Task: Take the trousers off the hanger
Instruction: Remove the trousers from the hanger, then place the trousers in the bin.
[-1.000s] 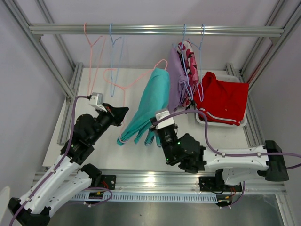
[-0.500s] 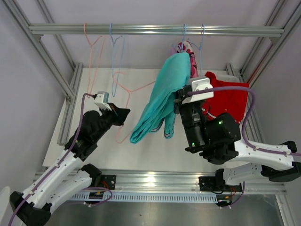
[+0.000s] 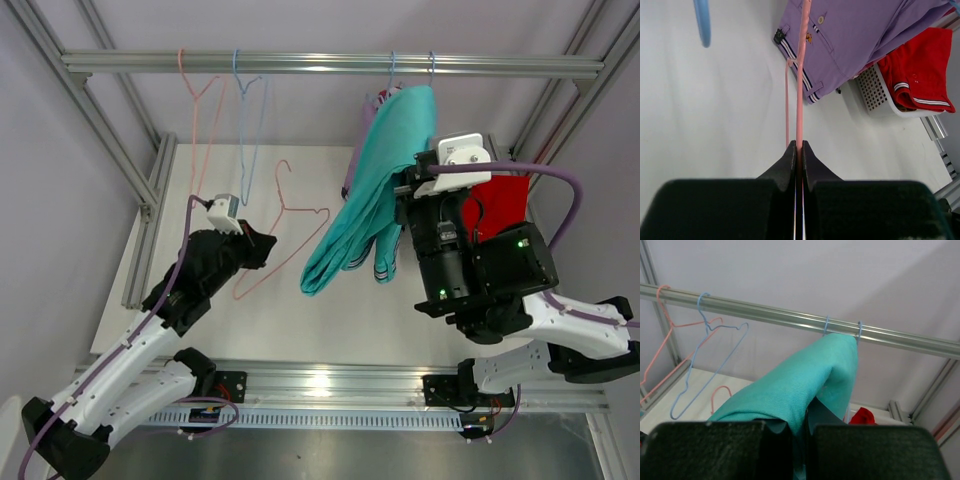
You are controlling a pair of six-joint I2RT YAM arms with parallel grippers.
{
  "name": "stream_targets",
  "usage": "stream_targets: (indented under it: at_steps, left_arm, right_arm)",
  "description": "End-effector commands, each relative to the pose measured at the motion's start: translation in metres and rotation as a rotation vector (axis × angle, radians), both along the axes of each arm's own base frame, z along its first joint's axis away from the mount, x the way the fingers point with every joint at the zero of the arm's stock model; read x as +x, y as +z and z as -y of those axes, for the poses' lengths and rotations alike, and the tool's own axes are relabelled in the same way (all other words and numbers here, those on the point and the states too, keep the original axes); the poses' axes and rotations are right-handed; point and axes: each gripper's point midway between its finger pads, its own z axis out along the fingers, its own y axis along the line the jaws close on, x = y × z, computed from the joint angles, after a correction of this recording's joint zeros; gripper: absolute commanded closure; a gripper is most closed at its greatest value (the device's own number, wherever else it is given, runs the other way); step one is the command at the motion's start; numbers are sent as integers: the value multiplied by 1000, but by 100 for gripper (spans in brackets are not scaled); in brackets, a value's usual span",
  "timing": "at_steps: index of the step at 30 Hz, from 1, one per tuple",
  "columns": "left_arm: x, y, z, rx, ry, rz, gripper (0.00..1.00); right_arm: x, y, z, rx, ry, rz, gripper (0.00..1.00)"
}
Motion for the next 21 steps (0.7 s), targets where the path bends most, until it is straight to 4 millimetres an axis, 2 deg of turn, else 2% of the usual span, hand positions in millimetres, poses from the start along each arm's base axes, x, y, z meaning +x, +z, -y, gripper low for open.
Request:
stream_targets:
  at_steps: [1, 2, 3, 8, 9, 12, 13, 14, 15, 16, 18, 19, 21]
  left_arm:
    - [2, 37, -2, -29, 4, 100, 100]
    - [2, 37, -1, -29, 0, 98, 99]
    - [1, 37, 0, -31, -2, 97, 100]
    - [1, 39, 0, -32, -8, 102, 99]
    - [1, 38, 0, -30, -10, 101, 100]
    - [0, 39, 1, -34, -13, 106, 100]
    - [0, 41, 1, -37, -15, 113, 99]
    - [0, 41, 1, -37, -16, 111, 100]
    - [-1, 41, 1, -38, -19, 110, 100]
    - [-1, 41, 2, -39, -23, 110, 99]
    - [-1, 41, 5, -44, -33, 105, 100]
    - [-1, 40, 5, -43, -36, 102, 99]
    - [-1, 39, 6, -45, -40, 99, 100]
  right_arm:
    - [-3, 18, 42, 45, -20, 33, 100]
    - [-3, 21, 57, 99, -35, 30, 100]
    - [-2, 18, 64, 49, -64, 36, 100]
    - [5, 24, 116, 115, -203, 23, 100]
    - [9, 25, 133, 128, -263, 21, 100]
    - [14, 25, 166, 167, -364, 8, 100]
    - [14, 27, 191, 256, -424, 15, 100]
    - [16, 24, 197, 198, -452, 1, 100]
    - [16, 24, 206, 215, -468, 7, 100]
    - [9, 26, 233, 252, -528, 20, 100]
    - [6, 21, 247, 280, -555, 22, 100]
    - [-2, 20, 265, 283, -608, 28, 100]
    - [-8, 18, 277, 288, -641, 31, 100]
